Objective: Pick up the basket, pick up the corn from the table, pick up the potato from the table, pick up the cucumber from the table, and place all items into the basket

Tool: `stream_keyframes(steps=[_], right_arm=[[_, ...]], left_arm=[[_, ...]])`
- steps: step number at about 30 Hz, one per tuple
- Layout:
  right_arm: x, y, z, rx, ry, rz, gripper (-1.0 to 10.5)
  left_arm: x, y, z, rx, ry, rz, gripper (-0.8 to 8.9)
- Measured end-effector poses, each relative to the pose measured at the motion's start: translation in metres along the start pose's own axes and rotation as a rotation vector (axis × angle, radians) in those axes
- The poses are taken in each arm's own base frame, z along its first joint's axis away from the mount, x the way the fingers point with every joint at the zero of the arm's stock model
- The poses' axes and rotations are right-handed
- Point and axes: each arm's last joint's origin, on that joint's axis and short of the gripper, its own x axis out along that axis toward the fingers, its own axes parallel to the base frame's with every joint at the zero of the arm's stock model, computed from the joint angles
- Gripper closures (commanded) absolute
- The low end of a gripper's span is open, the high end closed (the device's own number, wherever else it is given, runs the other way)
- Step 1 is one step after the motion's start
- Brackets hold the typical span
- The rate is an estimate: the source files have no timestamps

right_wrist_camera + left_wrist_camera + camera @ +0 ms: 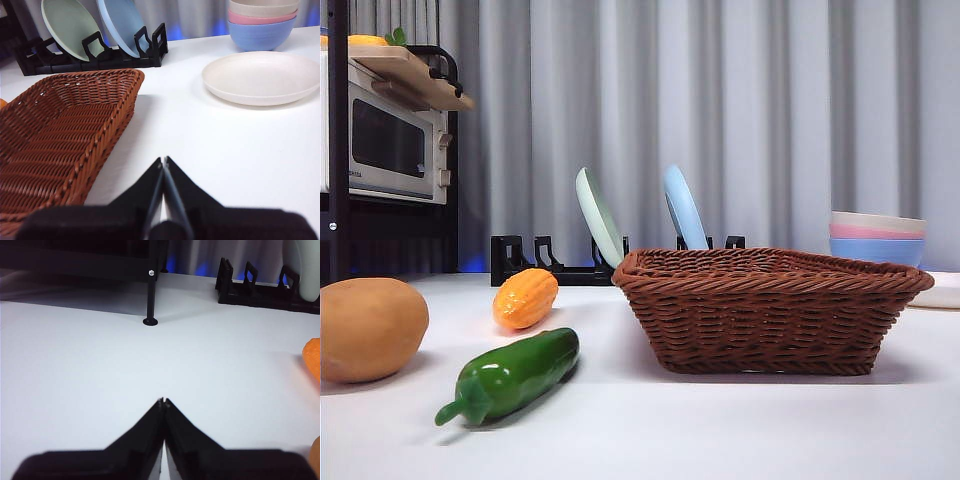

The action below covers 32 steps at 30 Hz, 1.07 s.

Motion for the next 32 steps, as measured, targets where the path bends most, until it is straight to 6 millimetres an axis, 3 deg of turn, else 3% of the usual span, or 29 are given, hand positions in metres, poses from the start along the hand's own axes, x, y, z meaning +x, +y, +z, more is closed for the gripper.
stream_keyframes(steps=[6, 15, 23, 26, 32], right_arm=[[0.0, 0.0, 0.0, 0.034, 0.0, 0.002, 9.5], [0.0, 0.0, 0.0, 0.339, 0.0, 0.0, 9.5], [0.0, 0.0, 0.001, 0.366, 0.019, -0.005, 9.6], [0.0, 0.001, 0.012, 0.364, 0.036, -0.009, 9.6], [0.004, 0.003, 0.056, 0.308, 0.066, -0.011, 9.6]], left_arm=[[0.0, 0.0, 0.0, 0.0, 0.0, -0.003, 8.16], [-0.001, -0.006, 0.0, -0.136, 0.028, -0.218, 8.17], [-0.002, -0.008, 0.006, -0.167, -0.008, -0.279, 8.2], [-0.005, -0.01, 0.016, -0.169, -0.009, -0.288, 8.2], [-0.015, -0.015, 0.06, -0.159, -0.042, -0.327, 8.2]])
